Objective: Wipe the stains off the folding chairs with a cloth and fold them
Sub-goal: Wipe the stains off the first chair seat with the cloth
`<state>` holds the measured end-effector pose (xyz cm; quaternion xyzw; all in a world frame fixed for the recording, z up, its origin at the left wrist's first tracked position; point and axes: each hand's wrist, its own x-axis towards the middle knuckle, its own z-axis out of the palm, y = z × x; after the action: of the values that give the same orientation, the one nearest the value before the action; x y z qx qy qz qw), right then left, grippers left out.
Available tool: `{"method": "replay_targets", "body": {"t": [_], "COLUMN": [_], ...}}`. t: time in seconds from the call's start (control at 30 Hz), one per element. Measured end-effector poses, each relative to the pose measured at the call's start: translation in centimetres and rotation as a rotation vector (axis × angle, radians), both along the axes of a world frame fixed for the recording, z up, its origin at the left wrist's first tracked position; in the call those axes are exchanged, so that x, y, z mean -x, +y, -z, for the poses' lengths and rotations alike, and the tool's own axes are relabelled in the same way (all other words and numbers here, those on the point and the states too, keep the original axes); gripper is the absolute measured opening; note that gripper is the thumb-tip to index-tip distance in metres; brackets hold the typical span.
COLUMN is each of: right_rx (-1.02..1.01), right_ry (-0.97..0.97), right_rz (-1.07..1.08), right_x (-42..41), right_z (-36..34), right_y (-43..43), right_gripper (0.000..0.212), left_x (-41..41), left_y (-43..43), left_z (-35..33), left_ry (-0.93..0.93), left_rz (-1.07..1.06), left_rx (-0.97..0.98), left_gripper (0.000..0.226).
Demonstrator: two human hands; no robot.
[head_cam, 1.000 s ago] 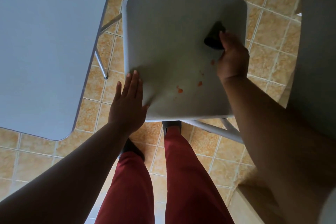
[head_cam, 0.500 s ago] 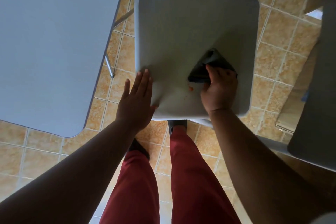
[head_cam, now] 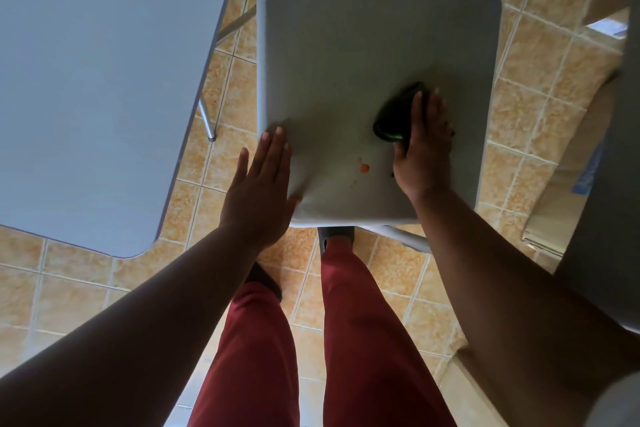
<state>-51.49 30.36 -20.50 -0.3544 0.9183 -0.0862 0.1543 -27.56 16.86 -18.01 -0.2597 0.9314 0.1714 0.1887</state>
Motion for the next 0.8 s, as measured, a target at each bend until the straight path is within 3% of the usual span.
{"method": "replay_targets", "body": {"t": [0.07,0.2,0.37,0.53,0.67,0.8], "right_rx": [0.01,0.006,0.064,0.142,0.291,0.36], "right_ry": [0.0,-0.06,-0.242,-0.424,-0.534,-0.435], "right_rz": [0.009,-0.1,-0.123,-0.12,0.037,0.314], "right_x": [-0.7,-6.0,-13.4,-14.4,-12.2,-5.0], "right_z": [0.0,-0.3,-1.6,-3.3,-6.7,-10.3], "right_y": [-0.2,0.6,2.2,3.2,2.6,0.1], "right_gripper": [0.063,0.069,0.065,0.053,0.049,0.038], "left_x": [-0.1,-0.4,-0.6,-0.9,-0.6,0.2], "left_y": [-0.1,0.1,0.0,-0.5,-0.4,-0.6], "left_z": [-0.1,-0.1,0.0,0.0,-0.3,-0.9], "left_ry": [0.007,0.005,-0.003,0.006,-0.004,-0.003], "left_rz": [-0.01,-0.024,-0.003,0.019,0.02,0.025], "left_rx": [-0.007,-0.02,-0.018,-0.011,0.003,0.029], "left_gripper": [0.089,0.09,0.087,0.085,0.088,0.092]}}
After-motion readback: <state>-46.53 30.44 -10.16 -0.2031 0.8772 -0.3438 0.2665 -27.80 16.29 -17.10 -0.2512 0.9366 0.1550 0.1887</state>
